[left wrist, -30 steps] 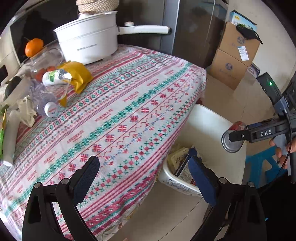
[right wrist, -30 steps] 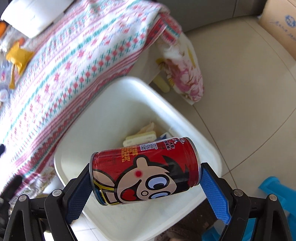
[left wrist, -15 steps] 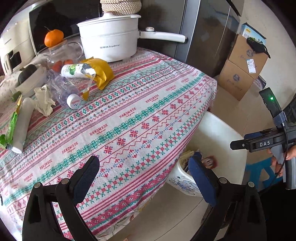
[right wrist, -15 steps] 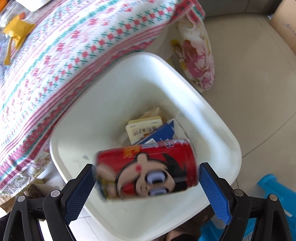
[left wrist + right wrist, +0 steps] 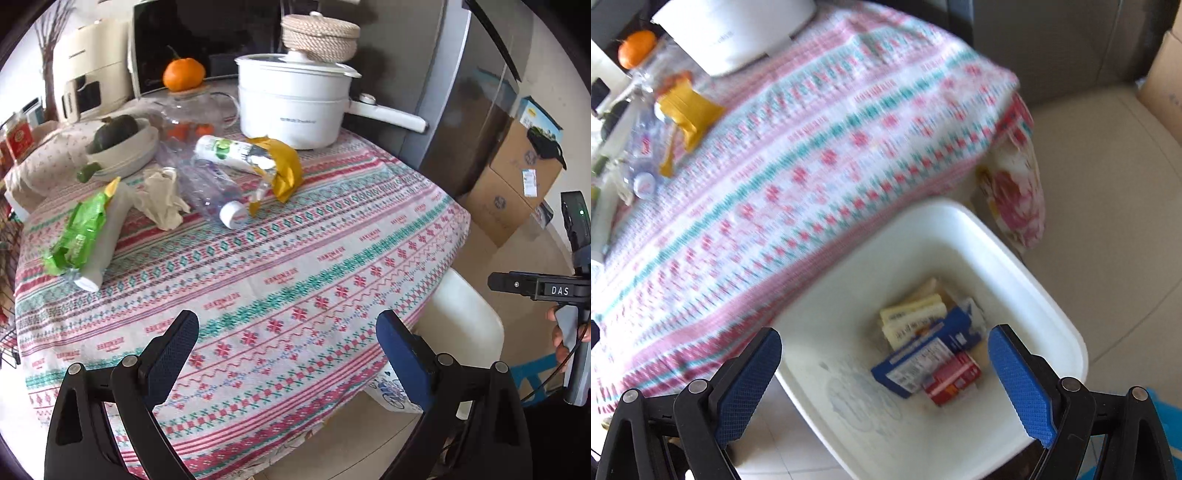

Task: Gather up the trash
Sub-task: 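Close the left gripper on the green snack bag on the table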

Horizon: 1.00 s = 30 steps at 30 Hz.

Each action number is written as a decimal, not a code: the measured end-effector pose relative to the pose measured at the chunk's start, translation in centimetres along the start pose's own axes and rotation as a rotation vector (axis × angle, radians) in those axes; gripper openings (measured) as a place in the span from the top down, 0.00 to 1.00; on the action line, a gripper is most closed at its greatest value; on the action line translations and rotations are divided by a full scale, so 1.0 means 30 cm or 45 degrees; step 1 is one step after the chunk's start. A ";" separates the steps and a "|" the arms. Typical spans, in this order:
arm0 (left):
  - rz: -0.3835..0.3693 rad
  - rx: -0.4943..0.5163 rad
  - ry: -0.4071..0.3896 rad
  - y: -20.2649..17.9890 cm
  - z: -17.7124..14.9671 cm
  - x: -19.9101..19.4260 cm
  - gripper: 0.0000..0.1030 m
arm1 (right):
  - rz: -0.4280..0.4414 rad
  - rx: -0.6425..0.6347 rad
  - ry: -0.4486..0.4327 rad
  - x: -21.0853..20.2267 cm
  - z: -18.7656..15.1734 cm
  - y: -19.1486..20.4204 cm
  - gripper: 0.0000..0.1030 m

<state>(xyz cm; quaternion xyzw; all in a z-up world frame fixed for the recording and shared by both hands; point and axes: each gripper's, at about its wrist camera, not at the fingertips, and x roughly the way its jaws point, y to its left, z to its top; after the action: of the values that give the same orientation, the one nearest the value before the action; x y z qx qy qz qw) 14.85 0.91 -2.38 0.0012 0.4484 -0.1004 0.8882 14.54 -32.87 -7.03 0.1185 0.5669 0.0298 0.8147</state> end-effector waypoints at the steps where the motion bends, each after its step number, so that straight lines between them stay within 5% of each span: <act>1: 0.023 -0.021 -0.010 0.034 0.006 -0.010 0.05 | 0.009 -0.013 -0.024 -0.011 0.011 0.024 0.09; 10: 0.262 -0.234 -0.026 0.385 0.030 -0.036 0.05 | 0.102 -0.117 -0.095 0.001 0.099 0.258 0.08; 16: 0.387 -0.263 0.019 0.567 0.020 0.034 0.06 | 0.124 -0.172 -0.072 0.050 0.119 0.385 0.08; 30: 0.573 -0.037 -0.031 0.572 0.147 0.243 0.28 | 0.105 -0.214 -0.007 0.151 0.151 0.485 0.08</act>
<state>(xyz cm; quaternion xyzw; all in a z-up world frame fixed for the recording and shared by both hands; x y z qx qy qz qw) 25.65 16.03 -7.08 0.0869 0.4273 0.1066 0.8936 21.61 -18.64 -6.39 0.0731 0.5548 0.1106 0.8214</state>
